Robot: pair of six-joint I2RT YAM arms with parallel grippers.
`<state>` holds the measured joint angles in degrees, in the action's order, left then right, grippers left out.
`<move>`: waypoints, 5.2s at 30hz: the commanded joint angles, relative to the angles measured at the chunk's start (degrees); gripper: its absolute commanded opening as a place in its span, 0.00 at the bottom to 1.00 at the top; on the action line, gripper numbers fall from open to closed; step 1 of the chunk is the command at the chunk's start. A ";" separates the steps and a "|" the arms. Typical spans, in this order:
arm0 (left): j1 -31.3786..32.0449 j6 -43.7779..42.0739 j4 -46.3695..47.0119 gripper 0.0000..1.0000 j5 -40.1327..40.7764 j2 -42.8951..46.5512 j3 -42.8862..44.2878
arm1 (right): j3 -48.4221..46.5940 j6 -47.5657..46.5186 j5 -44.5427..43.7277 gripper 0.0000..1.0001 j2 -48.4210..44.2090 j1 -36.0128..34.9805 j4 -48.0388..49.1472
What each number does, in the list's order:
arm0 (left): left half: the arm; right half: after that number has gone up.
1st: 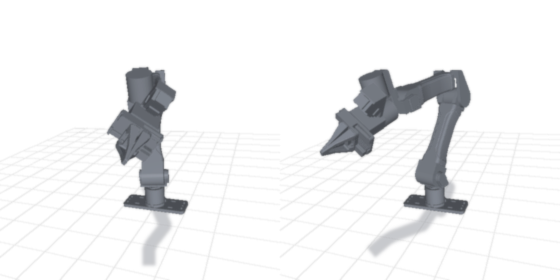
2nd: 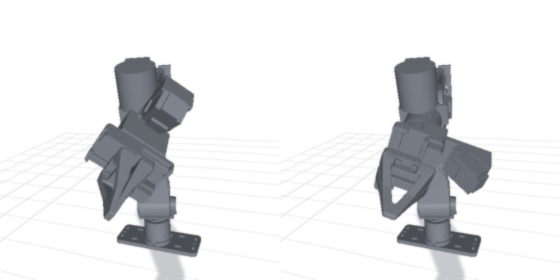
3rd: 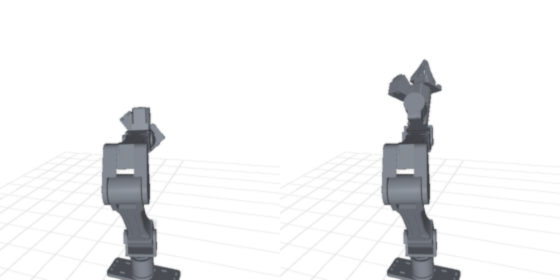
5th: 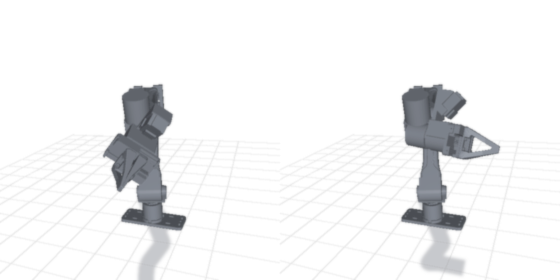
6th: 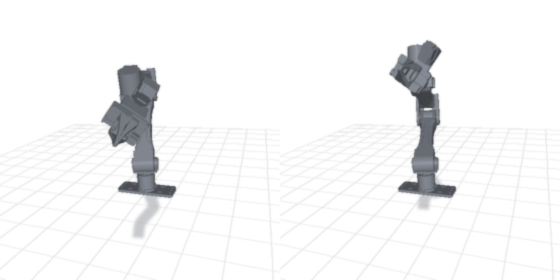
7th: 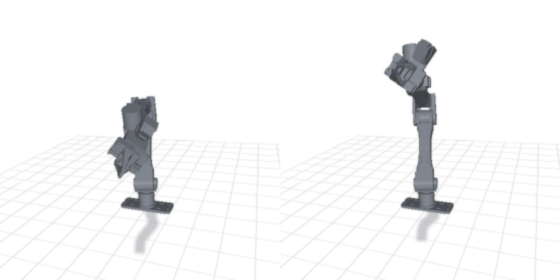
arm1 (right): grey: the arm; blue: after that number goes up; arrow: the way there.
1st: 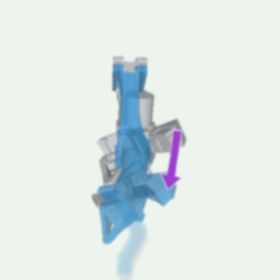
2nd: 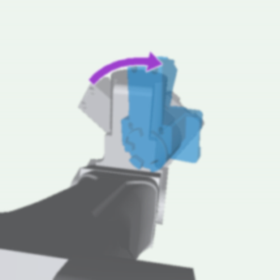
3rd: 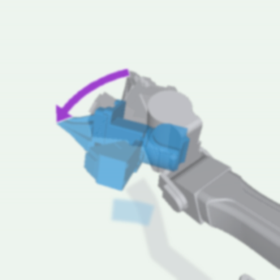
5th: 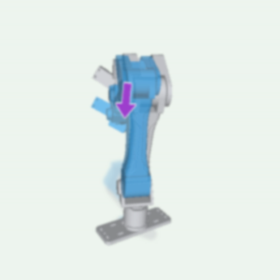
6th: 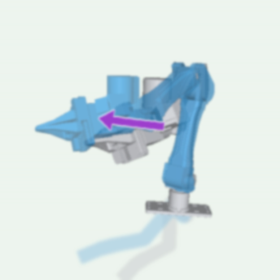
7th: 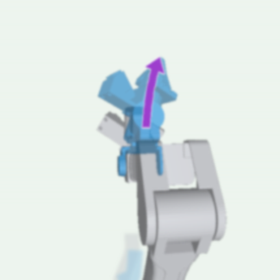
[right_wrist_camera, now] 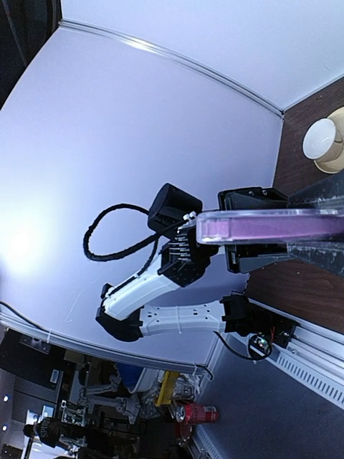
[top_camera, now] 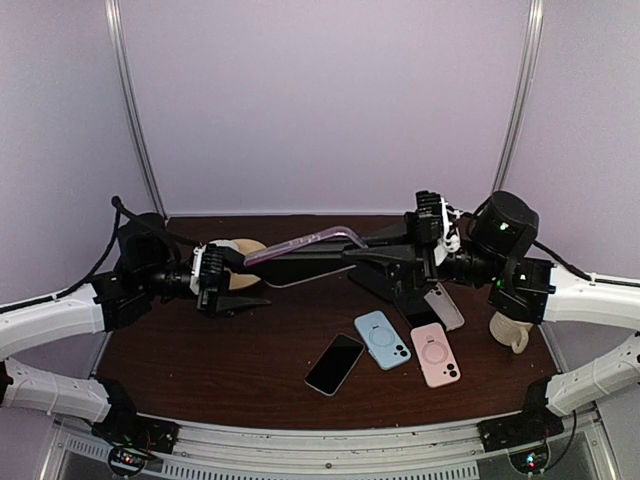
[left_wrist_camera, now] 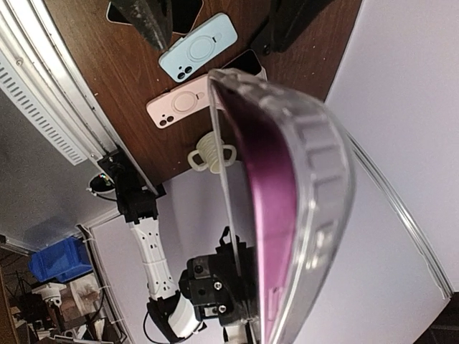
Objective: Take the phone out of the phone case
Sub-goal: Remove the bottom left corner of the phone case, then remove the phone from the bottom corners of the phone case.
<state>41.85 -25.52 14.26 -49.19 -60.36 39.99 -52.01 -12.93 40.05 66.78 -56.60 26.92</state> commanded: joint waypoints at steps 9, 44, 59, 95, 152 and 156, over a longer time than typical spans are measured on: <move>-0.62 8.88 12.56 0.42 -7.32 -0.23 -1.42 | -2.00 5.80 1.55 0.00 2.15 0.26 11.60; -0.30 -18.31 -11.45 0.14 -14.31 6.23 -0.26 | -3.81 20.88 5.26 0.00 4.53 0.17 6.96; -0.27 -18.17 -12.11 0.15 -14.58 7.23 -0.14 | -4.22 26.55 6.84 0.00 5.89 -0.41 2.39; -0.28 -4.45 2.71 0.47 2.30 6.46 -2.46 | -4.35 -5.82 -11.56 0.00 -4.82 -0.36 -9.76; -0.38 -3.02 -0.02 0.45 -0.27 3.84 -0.88 | -0.94 -5.58 3.37 0.00 -1.55 -1.05 -3.89; -0.41 -3.52 -0.70 0.45 0.01 3.61 -0.71 | -1.70 -4.75 5.56 0.00 -0.94 -1.31 -3.66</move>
<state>41.56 -28.03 13.47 -49.87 -55.72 37.19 -51.86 -20.36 37.65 65.36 -56.62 16.01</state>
